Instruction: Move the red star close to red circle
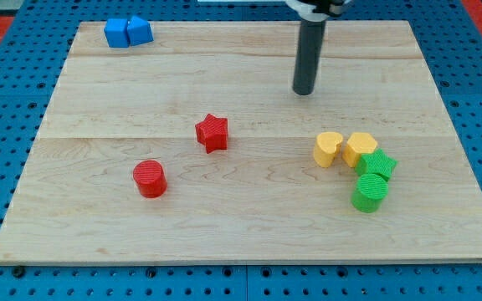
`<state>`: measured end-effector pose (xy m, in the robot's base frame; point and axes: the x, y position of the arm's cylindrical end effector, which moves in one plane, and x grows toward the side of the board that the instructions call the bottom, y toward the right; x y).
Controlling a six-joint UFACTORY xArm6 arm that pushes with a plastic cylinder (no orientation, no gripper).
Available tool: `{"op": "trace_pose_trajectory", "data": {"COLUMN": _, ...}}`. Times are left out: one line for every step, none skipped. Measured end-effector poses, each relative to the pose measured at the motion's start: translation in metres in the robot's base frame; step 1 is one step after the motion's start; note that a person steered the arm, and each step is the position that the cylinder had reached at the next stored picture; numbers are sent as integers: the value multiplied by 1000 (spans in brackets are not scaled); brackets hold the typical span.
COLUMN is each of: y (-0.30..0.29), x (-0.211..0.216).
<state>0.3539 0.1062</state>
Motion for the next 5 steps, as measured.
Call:
{"op": "trace_pose_trajectory", "data": {"y": 10, "x": 34}}
{"op": "trace_pose_trajectory", "data": {"y": -56, "x": 49}}
{"op": "trace_pose_trajectory", "data": {"y": -143, "x": 64}}
{"op": "trace_pose_trajectory", "data": {"y": -190, "x": 96}}
{"op": "trace_pose_trajectory", "data": {"y": -202, "x": 73}}
